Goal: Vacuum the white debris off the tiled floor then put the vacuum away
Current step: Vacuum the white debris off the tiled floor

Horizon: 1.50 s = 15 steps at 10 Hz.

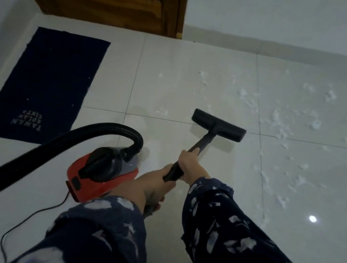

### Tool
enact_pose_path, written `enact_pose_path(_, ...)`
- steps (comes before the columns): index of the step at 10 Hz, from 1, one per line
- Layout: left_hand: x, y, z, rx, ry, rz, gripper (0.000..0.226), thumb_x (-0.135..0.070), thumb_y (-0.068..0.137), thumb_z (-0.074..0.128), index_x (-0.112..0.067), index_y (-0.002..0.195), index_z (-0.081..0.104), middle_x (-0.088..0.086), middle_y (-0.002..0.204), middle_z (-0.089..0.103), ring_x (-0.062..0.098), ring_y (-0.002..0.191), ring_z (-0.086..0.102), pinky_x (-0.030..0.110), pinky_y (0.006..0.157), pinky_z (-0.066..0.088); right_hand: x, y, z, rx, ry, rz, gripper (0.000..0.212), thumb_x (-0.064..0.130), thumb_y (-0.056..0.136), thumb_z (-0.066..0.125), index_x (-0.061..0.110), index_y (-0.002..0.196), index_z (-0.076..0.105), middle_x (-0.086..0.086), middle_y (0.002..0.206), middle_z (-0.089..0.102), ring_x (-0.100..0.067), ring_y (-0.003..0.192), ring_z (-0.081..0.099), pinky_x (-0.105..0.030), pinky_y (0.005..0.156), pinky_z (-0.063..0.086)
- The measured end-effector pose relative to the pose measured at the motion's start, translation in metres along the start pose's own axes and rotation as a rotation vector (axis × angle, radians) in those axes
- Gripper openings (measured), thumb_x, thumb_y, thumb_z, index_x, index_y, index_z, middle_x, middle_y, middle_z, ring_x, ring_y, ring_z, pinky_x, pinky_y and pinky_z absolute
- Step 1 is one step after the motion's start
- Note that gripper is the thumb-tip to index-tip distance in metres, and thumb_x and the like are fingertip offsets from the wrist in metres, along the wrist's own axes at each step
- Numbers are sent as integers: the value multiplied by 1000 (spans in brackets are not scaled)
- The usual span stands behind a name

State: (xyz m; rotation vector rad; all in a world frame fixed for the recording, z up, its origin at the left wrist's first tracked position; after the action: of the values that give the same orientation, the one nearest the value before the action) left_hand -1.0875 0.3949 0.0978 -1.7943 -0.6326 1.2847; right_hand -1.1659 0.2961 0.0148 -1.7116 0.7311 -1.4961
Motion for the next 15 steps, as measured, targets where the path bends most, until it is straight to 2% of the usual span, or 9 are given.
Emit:
enact_pose_path(2, 67, 66, -37, -74, -66, -79, 50, -45, 96, 35, -55, 144, 26, 13, 78, 52, 23, 57, 51, 33, 55, 48, -27, 37, 67, 16, -4, 60, 57, 16, 98, 39, 20, 149, 13, -17, 148, 35, -38, 131, 43, -47, 104, 40)
enact_pose_path(4, 109, 63, -50, -67, -80, -58, 52, -36, 102, 38, -42, 152, 25, 2, 139, 54, 18, 113, 57, 29, 82, 52, -65, 35, 112, 37, -106, 122, 58, 17, 100, 37, 18, 151, 10, -15, 150, 33, -33, 134, 40, -42, 108, 36)
enact_pose_path(5, 131, 56, -52, -82, -9, -110, 45, -42, 101, 39, -34, 145, 39, 7, 125, 61, 28, 108, 61, 45, 95, 52, -90, 25, 127, 36, -133, 159, 59, 17, 99, 38, 15, 150, 9, -16, 151, 31, -34, 135, 38, -42, 111, 36)
enact_pose_path(6, 151, 50, -43, -65, -23, -155, 50, -45, 97, 36, -38, 146, 34, 23, 131, 58, 44, 114, 59, 50, 94, 51, -109, 23, 132, 46, -173, 167, 59, 18, 98, 36, 16, 151, 8, -16, 150, 31, -36, 135, 37, -45, 111, 35)
enact_pose_path(8, 181, 52, -12, -78, -40, -154, 46, -35, 103, 34, -29, 149, 33, 26, 124, 60, 36, 91, 63, 33, 63, 49, -153, 26, 125, 69, -265, 156, 59, 18, 101, 35, 12, 151, 6, -20, 151, 28, -38, 136, 35, -46, 113, 32)
enact_pose_path(9, 202, 52, 5, -76, -53, -179, 48, -33, 103, 35, -32, 151, 29, 26, 129, 58, 39, 99, 64, 34, 69, 51, -177, 27, 117, 63, -273, 152, 59, 18, 101, 36, 13, 151, 7, -18, 152, 29, -36, 137, 35, -44, 113, 33)
enact_pose_path(11, 222, 53, 23, -91, -73, -130, 53, -35, 102, 34, -44, 153, 21, 19, 117, 64, 20, 70, 57, 26, 54, 46, -203, 30, 111, 85, -279, 146, 57, 16, 102, 32, 13, 151, 3, -18, 153, 27, -36, 138, 33, -44, 113, 31)
enact_pose_path(13, 206, 63, 20, -93, -71, -130, 53, -38, 102, 33, -43, 153, 20, 22, 131, 58, 39, 104, 64, 34, 64, 51, -185, 45, 106, 82, -261, 121, 56, 15, 102, 31, 12, 151, 5, -19, 151, 29, -36, 136, 35, -42, 110, 34)
enact_pose_path(15, 182, 85, -2, -131, -93, -117, 51, -37, 102, 34, -44, 151, 24, 24, 117, 64, 31, 73, 64, 33, 60, 51, -157, 72, 113, 81, -304, 99, 59, 18, 100, 34, 17, 151, 5, -17, 151, 30, -35, 135, 37, -44, 111, 35)
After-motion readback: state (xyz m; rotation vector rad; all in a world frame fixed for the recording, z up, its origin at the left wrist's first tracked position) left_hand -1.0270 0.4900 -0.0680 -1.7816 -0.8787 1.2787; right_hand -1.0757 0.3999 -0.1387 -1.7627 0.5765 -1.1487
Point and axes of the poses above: each hand's wrist, its own y-axis towards the middle knuckle, its own z-axis out of the palm, x = y × z, the point moved 6 cm from there along y, towards the middle knuckle
